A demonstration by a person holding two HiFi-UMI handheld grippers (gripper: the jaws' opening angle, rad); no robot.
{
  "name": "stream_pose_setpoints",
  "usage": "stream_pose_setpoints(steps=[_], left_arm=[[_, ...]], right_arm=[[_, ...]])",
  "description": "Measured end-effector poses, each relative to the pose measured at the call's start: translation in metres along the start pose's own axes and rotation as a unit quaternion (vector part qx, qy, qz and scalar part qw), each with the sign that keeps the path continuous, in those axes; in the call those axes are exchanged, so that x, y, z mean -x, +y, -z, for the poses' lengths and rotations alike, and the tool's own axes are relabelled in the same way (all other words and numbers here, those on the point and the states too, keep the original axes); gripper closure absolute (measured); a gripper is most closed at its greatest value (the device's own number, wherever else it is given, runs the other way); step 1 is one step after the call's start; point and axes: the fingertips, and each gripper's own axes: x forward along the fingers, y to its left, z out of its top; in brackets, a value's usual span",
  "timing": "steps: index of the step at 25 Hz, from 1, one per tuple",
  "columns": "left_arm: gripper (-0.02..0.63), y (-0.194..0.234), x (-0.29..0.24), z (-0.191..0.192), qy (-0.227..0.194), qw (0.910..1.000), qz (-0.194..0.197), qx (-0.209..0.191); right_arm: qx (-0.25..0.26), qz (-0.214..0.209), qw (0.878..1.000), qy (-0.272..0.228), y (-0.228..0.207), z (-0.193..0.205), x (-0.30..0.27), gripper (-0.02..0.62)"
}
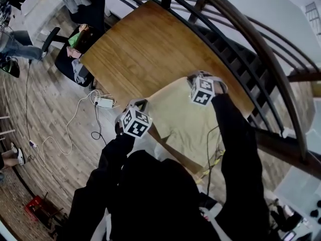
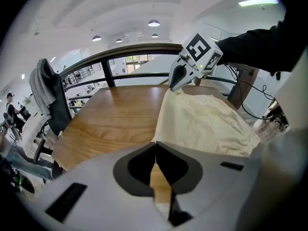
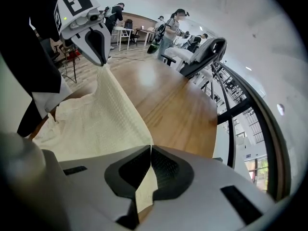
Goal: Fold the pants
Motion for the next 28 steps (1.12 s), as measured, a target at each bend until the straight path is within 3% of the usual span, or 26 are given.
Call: stream_pose_setpoints(steps=[9,16,21,28], left_arm=[[0.595,-0.040,0.041,-0.008,-0.025,0.9996,-0.002,-0.011],[0.595,-0.092,0.065,-0.007,-0.046,0.9983,0.036,0.000],[0.595,-0.131,0.071,-0.011,-0.052,0.9971,0.054,-0.013],[0.595,-0.183,0.074,-0.017,-0.059,0.9946,0.074,-0.042]], right_arm=[[-0.022,-0.026,0.999,-0.013,0.020,0.004,0.042,0.586],[-0.034,-0.057,0.997,-0.024,0.038,0.012,0.067,0.586],[-0.038,-0.081,0.996,-0.024,0.052,0.026,0.081,0.586],[-0.029,-0.069,0.997,-0.019,0.059,0.047,0.096,0.586]])
